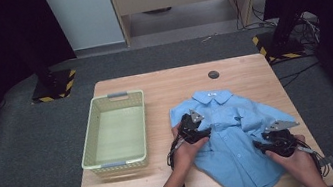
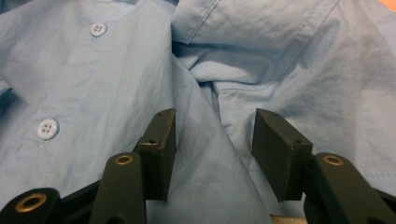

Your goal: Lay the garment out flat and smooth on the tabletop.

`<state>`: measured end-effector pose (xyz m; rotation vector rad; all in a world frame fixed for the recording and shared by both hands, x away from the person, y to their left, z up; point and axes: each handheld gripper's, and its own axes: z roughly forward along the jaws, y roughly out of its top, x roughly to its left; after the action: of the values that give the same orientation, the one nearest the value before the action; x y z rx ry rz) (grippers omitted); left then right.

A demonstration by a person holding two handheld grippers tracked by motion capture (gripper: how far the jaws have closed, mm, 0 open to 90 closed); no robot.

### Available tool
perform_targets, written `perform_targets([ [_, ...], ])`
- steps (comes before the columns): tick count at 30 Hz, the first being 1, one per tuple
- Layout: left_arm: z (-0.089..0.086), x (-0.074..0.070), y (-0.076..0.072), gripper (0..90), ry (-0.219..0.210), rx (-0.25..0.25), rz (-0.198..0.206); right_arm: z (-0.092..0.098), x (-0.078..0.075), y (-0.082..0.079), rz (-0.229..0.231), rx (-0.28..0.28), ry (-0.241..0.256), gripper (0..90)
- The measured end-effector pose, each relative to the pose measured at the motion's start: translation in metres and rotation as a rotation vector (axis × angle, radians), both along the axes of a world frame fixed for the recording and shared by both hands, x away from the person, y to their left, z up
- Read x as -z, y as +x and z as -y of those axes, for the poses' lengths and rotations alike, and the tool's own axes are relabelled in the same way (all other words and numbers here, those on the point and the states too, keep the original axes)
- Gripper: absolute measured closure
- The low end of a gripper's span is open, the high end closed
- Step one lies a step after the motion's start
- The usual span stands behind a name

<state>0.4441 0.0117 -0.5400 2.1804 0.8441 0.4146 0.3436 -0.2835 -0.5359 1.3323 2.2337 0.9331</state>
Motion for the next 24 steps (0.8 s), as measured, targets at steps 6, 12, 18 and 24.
perform_targets([
  [6, -0.005, -0.011, -0.008, 29.2, 0.039, -0.001, 0.057, -0.001, -0.004, 0.002, -0.014, 0.034, -0.003, 27.3],
  [12, -0.022, -0.032, -0.024, 28.8, 0.018, -0.042, 0.073, -0.02, -0.011, 0.01, 0.06, -0.03, -0.004, 18.3],
  [18, -0.04, -0.035, -0.033, 31.0, 0.016, -0.062, 0.077, -0.05, -0.005, 0.027, 0.066, -0.131, -0.039, 16.0],
  [24, -0.041, -0.022, -0.032, 31.6, 0.021, -0.043, 0.043, -0.053, 0.004, 0.04, 0.029, -0.108, -0.015, 17.1],
])
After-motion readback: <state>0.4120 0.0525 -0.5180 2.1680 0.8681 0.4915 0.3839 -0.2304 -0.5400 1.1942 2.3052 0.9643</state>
